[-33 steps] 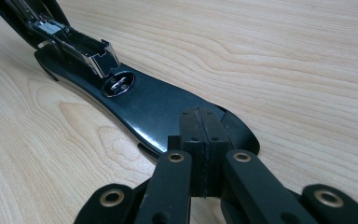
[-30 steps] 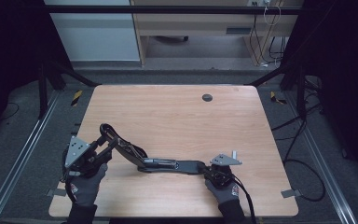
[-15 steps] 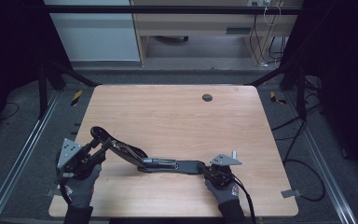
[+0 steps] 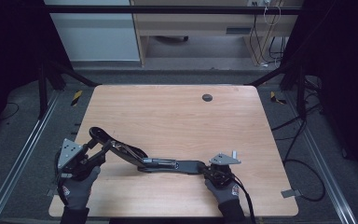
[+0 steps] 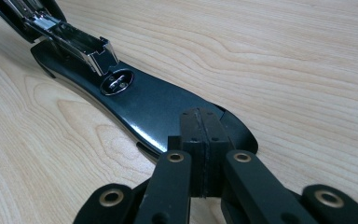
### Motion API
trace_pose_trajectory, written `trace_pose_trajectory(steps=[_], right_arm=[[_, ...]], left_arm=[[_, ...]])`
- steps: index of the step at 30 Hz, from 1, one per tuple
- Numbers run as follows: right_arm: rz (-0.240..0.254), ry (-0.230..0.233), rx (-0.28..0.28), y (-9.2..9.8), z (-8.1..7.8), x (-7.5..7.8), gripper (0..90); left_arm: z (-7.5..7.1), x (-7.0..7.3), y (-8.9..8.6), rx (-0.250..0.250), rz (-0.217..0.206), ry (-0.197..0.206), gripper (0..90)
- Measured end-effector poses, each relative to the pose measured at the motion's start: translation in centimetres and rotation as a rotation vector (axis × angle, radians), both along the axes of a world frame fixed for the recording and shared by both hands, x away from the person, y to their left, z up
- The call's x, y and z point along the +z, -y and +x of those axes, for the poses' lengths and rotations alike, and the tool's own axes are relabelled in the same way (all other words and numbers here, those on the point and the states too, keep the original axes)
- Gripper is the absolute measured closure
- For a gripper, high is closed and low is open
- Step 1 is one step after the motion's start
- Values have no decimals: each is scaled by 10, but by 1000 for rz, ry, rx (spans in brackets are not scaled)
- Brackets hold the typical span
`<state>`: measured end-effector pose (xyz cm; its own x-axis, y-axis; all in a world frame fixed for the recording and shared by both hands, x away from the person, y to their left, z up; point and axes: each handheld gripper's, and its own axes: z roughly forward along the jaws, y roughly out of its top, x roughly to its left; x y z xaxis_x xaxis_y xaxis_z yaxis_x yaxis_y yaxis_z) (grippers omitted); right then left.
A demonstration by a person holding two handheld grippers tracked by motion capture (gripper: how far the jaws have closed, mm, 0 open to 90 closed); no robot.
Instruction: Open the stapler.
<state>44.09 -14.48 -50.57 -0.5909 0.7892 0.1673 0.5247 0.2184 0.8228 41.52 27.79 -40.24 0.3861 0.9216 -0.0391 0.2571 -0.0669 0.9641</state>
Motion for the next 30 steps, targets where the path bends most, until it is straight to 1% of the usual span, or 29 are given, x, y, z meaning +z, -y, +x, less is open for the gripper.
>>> trace_pose_trajectory(steps=[2, 6, 10, 11, 15, 16, 17, 21, 23, 25, 27, 30], right_arm=[[-9, -2, -6, 0, 0, 1, 900], [6, 12, -12, 4, -1, 6, 894], [20, 25, -24, 9, -1, 12, 879], [17, 29, -26, 10, -1, 13, 873], [13, 33, -34, 14, -1, 18, 857], [3, 45, -36, 15, -1, 19, 852], [1, 42, -40, 16, -1, 20, 846], [-6, 47, -50, 24, -2, 25, 836], [-3, 52, -55, 29, -3, 27, 846], [2, 54, -63, 36, -3, 29, 864], [7, 48, -80, 42, -4, 31, 885], [3, 44, -100, 53, -6, 33, 900]], left_arm=[[-2, -1, -2, -5, 10, -9, 433], [-8, -2, -5, -17, 32, -27, 395], [-12, -8, -8, -26, 57, -45, 381], [-13, -10, -9, -21, 62, -51, 380], [-13, -20, -11, -7, 73, -82, 379], [-13, -23, -12, -5, 77, -91, 379], [-13, -25, -12, -6, 82, -100, 380], [-12, -37, -13, 0, 114, -136, 387], [-10, -42, -13, -1, 118, -155, 393], [-9, -46, -12, 5, 127, -164, 401], [-8, -49, -11, 5, 133, -171, 411], [-7, -55, -9, 6, 143, -186, 422]])
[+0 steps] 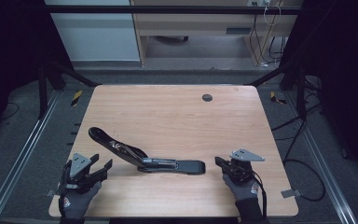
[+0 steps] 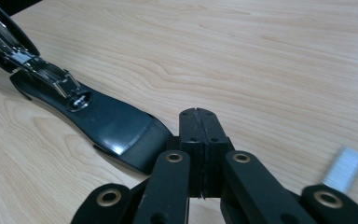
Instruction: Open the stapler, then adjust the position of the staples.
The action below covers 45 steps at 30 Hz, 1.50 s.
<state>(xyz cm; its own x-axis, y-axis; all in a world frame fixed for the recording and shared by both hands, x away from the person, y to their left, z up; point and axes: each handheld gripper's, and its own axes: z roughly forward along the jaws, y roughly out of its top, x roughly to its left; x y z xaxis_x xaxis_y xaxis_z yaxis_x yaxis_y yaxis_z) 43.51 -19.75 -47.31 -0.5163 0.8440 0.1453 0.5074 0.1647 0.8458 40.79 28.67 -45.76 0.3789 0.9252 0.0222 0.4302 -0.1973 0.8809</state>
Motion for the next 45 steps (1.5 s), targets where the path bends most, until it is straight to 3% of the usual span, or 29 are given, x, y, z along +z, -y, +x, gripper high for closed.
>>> trace_pose_trajectory(steps=[9, 18, 25, 36, 45], right_arm=[[-16, -28, -64, 30, -5, -1, 900], [-20, -52, -134, 53, -5, -6, 900], [-29, -60, -154, 52, 6, -12, 900], [-51, -52, -182, 49, 23, -8, 900], [-67, -49, -238, 54, 42, -8, 900]], left_arm=[[4, -14, 2, 19, 36, -40, 488], [7, -20, -2, 47, 37, -55, 506], [7, -22, -3, 51, 47, -43, 521], [7, -26, -3, 63, 50, -63, 567], [7, -27, -3, 79, 67, -68, 581]])
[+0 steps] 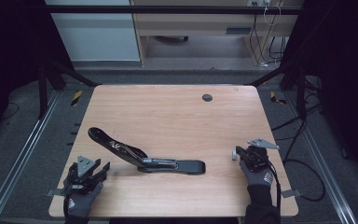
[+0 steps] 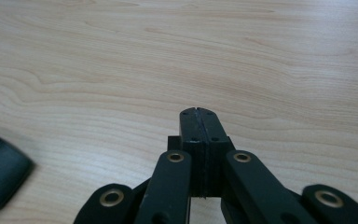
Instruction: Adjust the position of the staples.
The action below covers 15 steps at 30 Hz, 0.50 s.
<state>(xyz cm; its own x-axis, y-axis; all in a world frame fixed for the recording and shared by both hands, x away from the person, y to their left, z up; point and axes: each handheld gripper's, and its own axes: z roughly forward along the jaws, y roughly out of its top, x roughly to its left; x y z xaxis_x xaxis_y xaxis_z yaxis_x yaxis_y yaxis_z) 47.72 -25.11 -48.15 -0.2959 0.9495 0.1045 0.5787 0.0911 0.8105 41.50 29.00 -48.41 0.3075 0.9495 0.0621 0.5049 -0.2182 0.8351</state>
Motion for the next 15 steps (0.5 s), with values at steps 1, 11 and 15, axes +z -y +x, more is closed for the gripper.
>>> trace_pose_trajectory(steps=[1, 11, 15], right_arm=[[-2, -5, -4, 0, 2, -1, 900], [-28, -39, -44, 3, 18, -5, 900], [-36, -51, -52, 4, 17, -8, 900]], left_arm=[[0, 0, 0, 0, 0, 0, 581], [1, -1, 0, -14, 10, -1, 572], [0, -1, 1, -18, 13, -1, 571]])
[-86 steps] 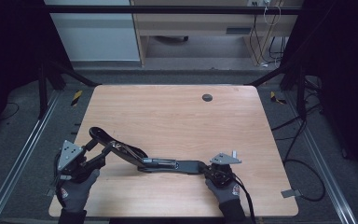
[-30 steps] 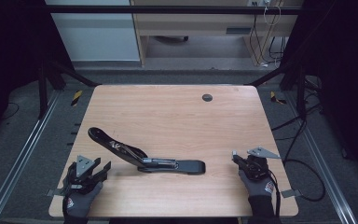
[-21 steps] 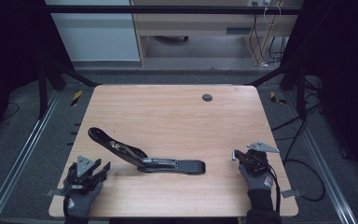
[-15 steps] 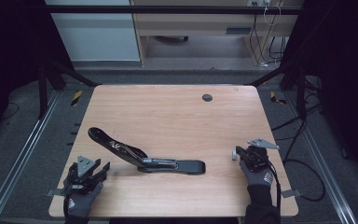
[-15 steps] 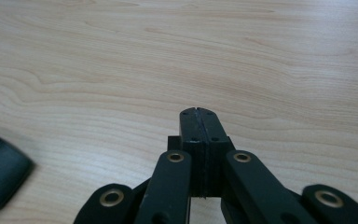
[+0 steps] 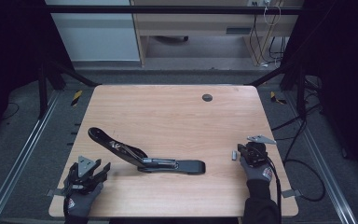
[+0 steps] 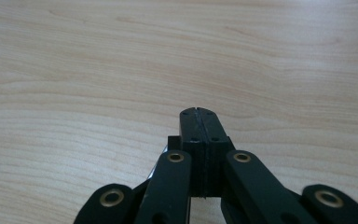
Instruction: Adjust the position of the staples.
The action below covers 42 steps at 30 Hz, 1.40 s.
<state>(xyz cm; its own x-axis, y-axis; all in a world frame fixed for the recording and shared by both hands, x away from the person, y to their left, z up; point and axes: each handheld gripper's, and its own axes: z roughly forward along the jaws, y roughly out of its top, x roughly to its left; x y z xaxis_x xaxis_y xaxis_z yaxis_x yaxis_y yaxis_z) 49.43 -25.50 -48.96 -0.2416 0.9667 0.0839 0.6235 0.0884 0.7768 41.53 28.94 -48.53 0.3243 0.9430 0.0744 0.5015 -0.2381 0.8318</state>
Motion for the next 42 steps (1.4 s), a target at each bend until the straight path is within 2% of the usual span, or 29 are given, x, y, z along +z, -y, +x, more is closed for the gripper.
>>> trace_pose_trajectory(steps=[6, 12, 16, 29, 33, 38, 42], right_arm=[[8, -11, 5, 0, -1, -4, 900], [-20, -18, -5, -1, 0, -5, 900], [-21, -32, 2, -2, 0, -8, 900], [-20, -25, 55, -8, 2, -8, 900], [-8, -33, 71, -11, 3, -7, 900], [-24, -40, 86, -15, 3, -10, 900], [-18, -43, 105, -17, 2, -10, 900]], left_arm=[[0, 0, 0, 1, 2, 0, 571], [0, 0, 0, 0, -1, -1, 570], [1, 0, 0, 2, -2, 0, 568], [1, -1, 0, 0, 3, -3, 566], [1, 0, -1, 2, 0, -6, 567], [1, 0, -1, 0, -1, -2, 567], [1, 0, -1, 2, -3, -3, 565]])
